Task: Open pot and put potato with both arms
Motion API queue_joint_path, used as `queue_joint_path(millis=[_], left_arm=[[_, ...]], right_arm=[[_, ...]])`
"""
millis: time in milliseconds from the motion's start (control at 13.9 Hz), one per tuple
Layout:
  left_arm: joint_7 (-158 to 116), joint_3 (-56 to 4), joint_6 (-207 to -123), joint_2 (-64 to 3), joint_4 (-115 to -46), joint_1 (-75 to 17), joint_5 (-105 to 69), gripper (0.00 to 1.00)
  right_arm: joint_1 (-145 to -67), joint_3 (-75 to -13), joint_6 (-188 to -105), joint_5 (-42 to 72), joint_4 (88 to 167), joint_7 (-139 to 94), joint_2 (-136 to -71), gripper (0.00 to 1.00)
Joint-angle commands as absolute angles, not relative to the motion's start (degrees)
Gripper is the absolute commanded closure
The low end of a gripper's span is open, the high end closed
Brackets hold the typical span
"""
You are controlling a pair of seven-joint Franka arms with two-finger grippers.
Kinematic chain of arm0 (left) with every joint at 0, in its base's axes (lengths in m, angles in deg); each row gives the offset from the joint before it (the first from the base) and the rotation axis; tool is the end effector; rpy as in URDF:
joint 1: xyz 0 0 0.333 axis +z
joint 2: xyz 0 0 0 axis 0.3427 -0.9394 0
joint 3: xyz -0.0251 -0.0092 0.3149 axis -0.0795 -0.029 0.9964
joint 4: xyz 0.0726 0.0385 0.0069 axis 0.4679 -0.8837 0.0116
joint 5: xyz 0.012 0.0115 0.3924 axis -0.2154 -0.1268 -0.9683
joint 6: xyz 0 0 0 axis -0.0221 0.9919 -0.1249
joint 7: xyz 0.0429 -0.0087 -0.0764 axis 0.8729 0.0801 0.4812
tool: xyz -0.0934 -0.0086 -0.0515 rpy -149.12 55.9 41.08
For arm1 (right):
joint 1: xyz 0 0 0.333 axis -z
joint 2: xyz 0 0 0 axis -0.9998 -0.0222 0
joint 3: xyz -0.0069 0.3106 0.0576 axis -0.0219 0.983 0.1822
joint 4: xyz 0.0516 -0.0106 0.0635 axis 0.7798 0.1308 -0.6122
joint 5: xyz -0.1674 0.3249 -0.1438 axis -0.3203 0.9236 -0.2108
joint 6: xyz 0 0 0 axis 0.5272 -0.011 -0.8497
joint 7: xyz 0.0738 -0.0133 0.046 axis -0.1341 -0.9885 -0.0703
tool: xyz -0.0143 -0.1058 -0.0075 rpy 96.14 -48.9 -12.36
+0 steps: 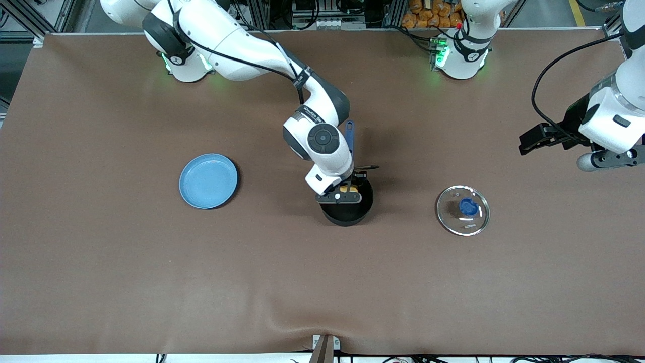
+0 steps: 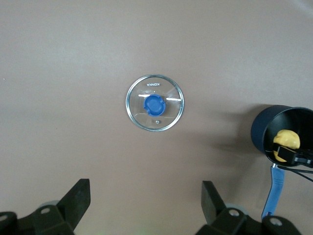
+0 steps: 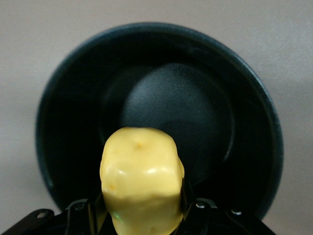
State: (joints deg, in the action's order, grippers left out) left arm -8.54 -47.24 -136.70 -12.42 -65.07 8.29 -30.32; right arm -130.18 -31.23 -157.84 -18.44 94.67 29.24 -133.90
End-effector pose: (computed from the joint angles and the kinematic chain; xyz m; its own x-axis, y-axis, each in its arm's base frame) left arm 0.5782 -0.0808 0.6089 0.9895 0.1386 -0.0413 0.1395 -0.9900 0.0192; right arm 0.5347 0.5651 0.2345 0.9981 -0.0506 -0.0343 -0.0560 -0.9816 -0.1824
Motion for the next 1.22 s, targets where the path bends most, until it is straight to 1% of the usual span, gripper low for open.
queue_joint_path(millis=[0,72,288,360,432,504,576,720,792,936,1153], left_arm=[[-10.0,-34.3,-135.7,-10.4,-64.1,-2.3,-26.3,0.0],[-11.3,-28.2,-135.8,-8.7,-64.8,-6.7,-23.8,0.0],[-14.2,-15.7,-136.9,-3.6,-69.6,-18.4,-23.1,0.0],[-15.0,-11.7,-137.1,-1.7,-71.4,-22.1,-23.3,0.0],[-16.8,-10.5,-137.1,-1.1,-72.2,-23.3,-23.4,0.0],[-19.1,-10.5,-136.7,-1.1,-72.6,-23.4,-23.4,0.0],[-20.8,-10.3,-136.8,-0.3,-74.6,-23.6,-23.4,0.0],[-21.2,-10.3,-139.1,2.0,-78.9,-24.7,-23.6,0.0],[-21.2,-10.2,-139.6,2.8,-80.0,-24.8,-23.7,0.0],[-21.3,-10.3,-139.1,1.7,-78.8,-24.2,-23.7,0.0],[-21.4,-10.3,-139.3,1.2,-78.8,-24.3,-23.6,0.0]], right_arm=[[-131.9,-32.6,-158.4,-19.2,91.8,30.8,-136.6,1.0],[-132.3,-32.6,-159.6,-19.2,91.8,30.9,-137.0,1.0],[-132.7,-33.1,-161.0,-19.2,91.8,31.0,-137.6,1.0],[-133.0,-33.2,-161.0,-19.2,91.8,30.9,-137.6,0.93],[-133.2,-33.6,-160.9,-19.2,91.8,30.8,-137.6,0.78],[-133.3,-33.8,-160.8,-19.2,91.9,30.8,-137.6,0.41],[-133.4,-33.9,-160.7,-19.4,91.9,30.7,-137.6,0.0],[-133.3,-33.9,-160.4,-19.7,91.9,30.7,-137.2,0.0],[-133.3,-33.8,-160.3,-19.7,91.8,30.8,-137.0,0.0],[-133.2,-33.8,-158.0,-19.7,91.7,30.8,-135.7,0.0],[-132.3,-33.6,-154.3,-19.6,88.6,30.7,-133.7,0.0]])
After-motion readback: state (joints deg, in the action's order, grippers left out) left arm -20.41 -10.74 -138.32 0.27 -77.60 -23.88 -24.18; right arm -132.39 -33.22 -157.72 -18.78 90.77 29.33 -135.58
